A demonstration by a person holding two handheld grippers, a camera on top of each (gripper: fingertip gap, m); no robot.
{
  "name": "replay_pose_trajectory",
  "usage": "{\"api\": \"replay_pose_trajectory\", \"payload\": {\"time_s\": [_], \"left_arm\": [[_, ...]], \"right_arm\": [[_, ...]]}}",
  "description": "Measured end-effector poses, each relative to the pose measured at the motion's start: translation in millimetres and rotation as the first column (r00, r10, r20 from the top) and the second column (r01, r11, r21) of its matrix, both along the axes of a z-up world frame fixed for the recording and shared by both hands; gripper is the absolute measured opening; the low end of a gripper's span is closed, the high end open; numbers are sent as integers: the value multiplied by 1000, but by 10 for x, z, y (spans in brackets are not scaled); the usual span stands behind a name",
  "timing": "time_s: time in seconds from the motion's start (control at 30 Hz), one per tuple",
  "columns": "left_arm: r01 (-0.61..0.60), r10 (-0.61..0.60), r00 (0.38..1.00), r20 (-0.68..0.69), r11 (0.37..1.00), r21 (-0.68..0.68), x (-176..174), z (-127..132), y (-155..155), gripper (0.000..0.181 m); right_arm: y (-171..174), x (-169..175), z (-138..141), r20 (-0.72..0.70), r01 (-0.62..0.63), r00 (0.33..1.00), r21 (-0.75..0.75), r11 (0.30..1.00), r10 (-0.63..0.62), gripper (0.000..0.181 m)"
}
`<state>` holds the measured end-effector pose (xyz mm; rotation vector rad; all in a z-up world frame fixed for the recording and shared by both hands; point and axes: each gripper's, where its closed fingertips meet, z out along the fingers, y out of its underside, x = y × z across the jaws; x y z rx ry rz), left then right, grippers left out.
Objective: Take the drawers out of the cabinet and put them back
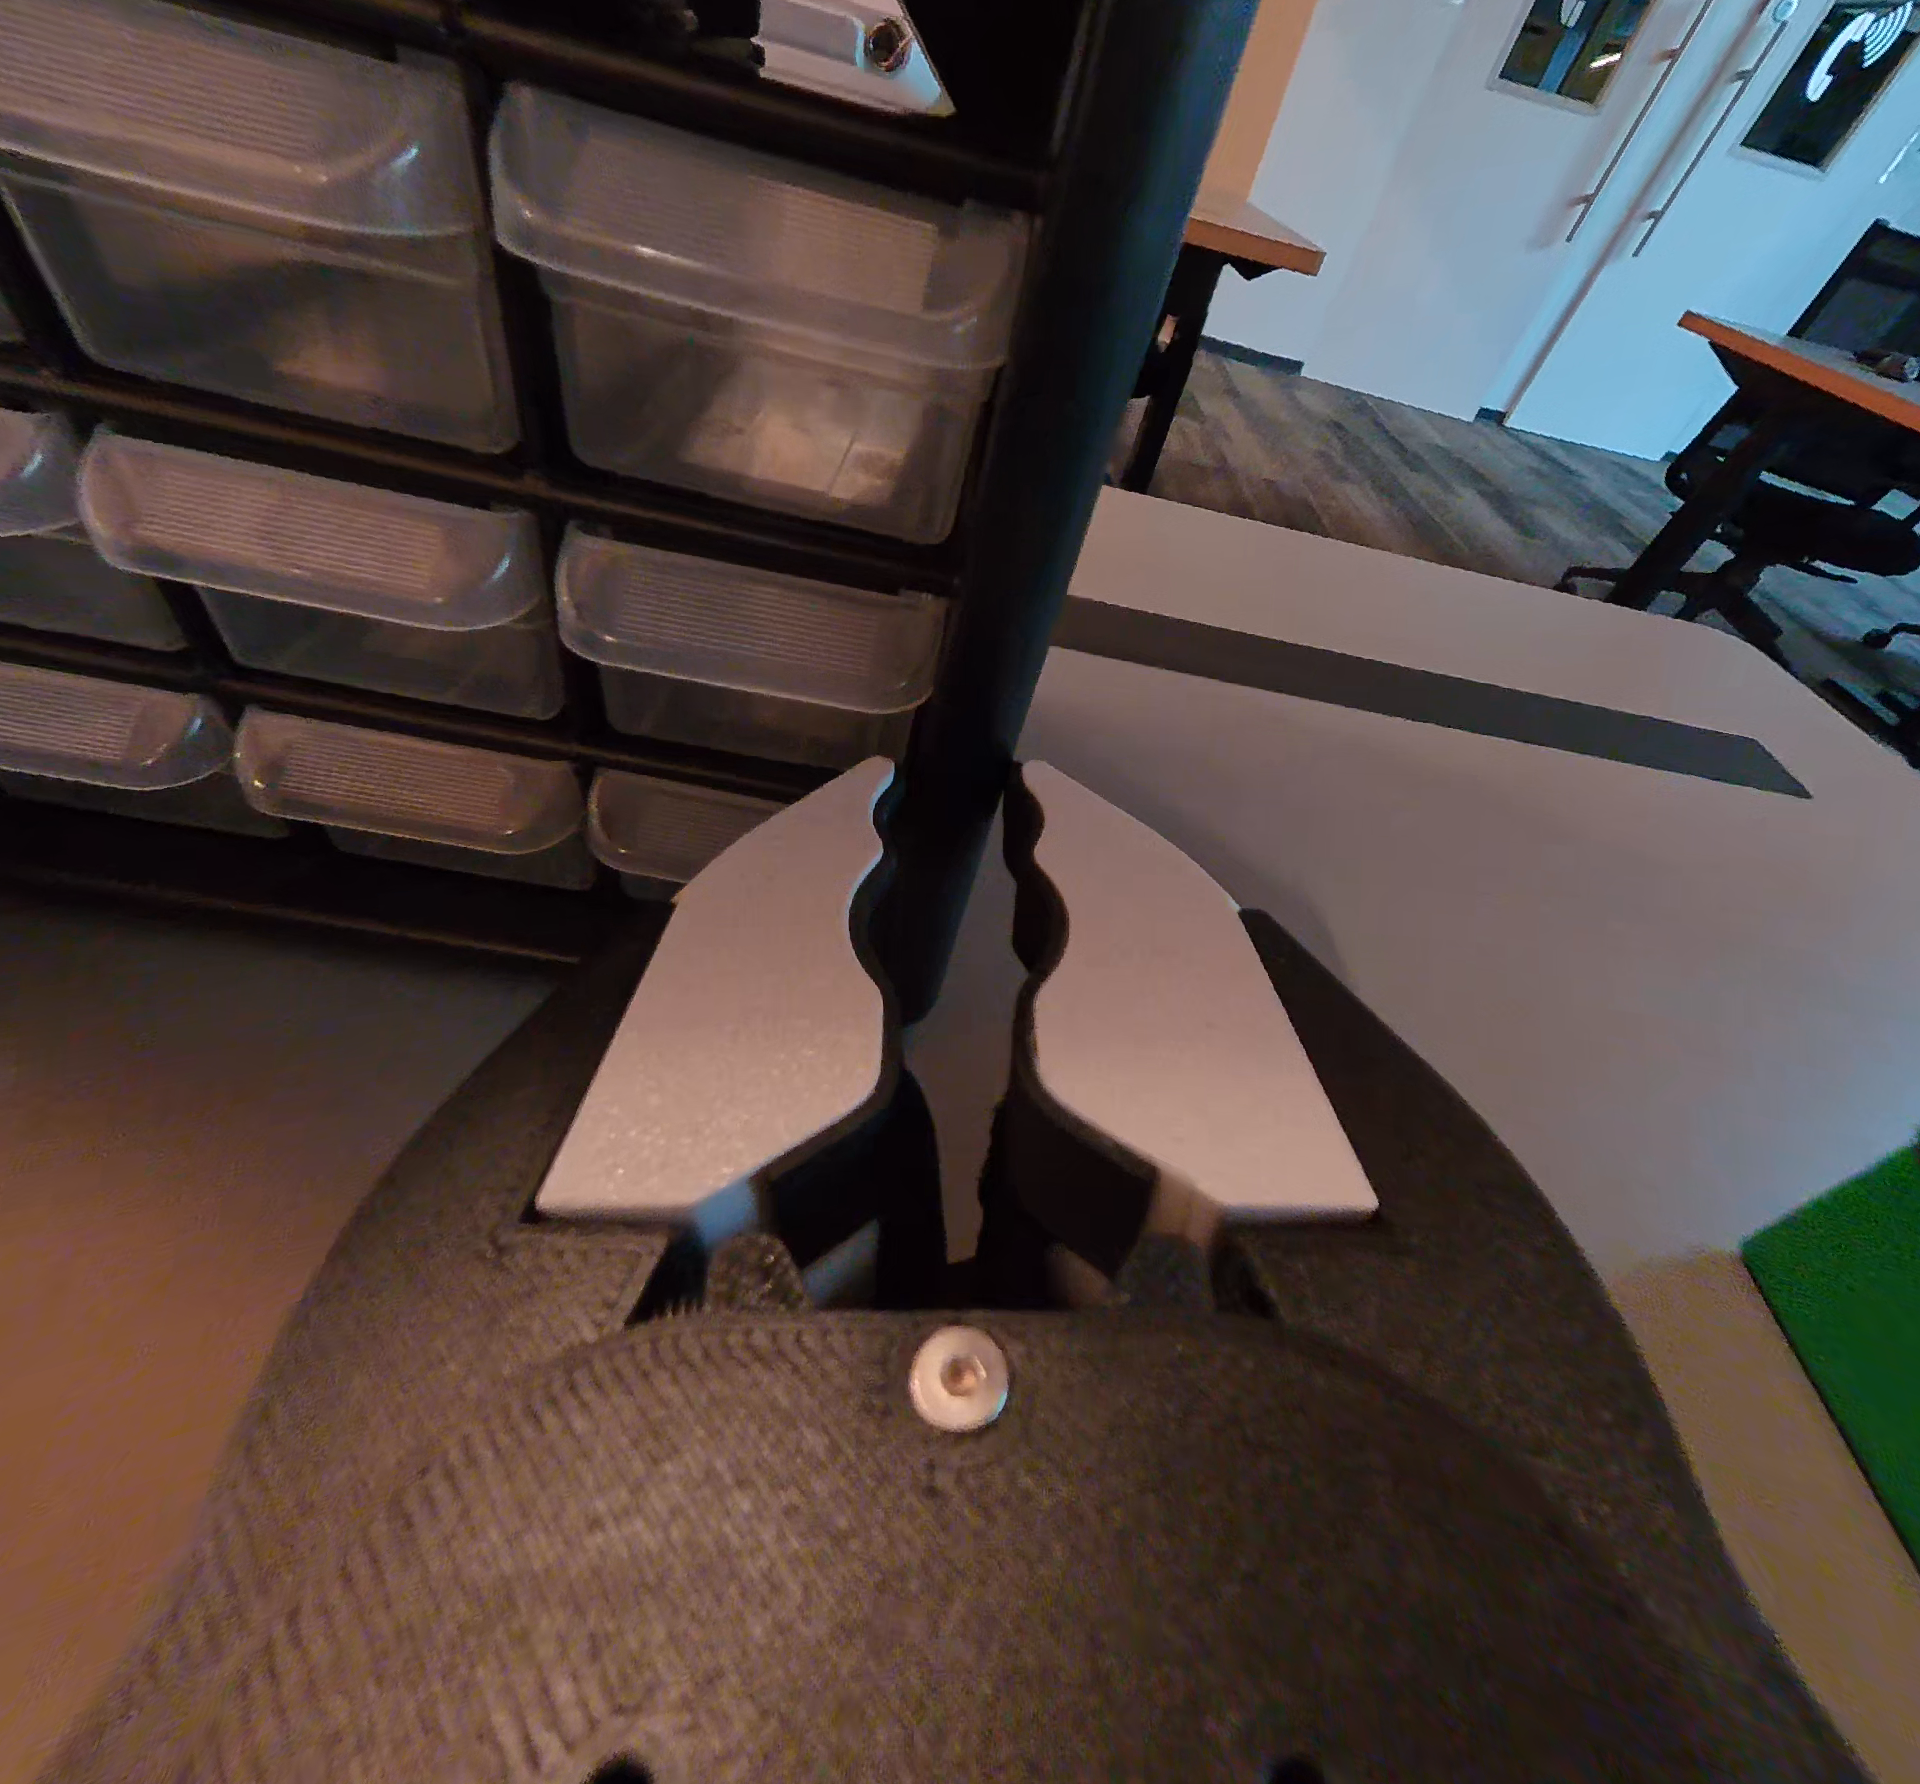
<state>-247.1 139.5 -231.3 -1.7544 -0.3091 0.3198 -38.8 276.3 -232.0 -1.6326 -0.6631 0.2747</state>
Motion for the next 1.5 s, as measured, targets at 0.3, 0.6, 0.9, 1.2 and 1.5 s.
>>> {"api": "replay_pose_trajectory", "payload": {"time_s": [0.3, 0.6, 0.9, 1.2, 1.5], "left_arm": [[31, -31, 999, -31, 999, -15, 342, -4, -397, 18], [21, -21, 1000, -2, 1000, -6, 534, -7, -645, 17], [120, -120, 993, 17, 993, 0, 892, -9, -1006, 19], [170, -172, 983, 61, 985, 32, 1016, 11, -1195, 18], [196, -196, 980, 29, 980, 23, 1077, 18, -1186, 18]], "right_arm": [[-299, 283, -7, -11, 28, 1000, -18, 999, -28, 17], [-584, 503, -23, -27, 63, 998, -47, 997, -64, 17], [-909, 823, -45, -159, 40, 985, -169, 985, -67, 17], [-1307, 1070, -41, -149, 15, 988, -163, 987, -40, 17], [-1282, 1109, -43, -124, 34, 991, -146, 989, -52, 17]]}}
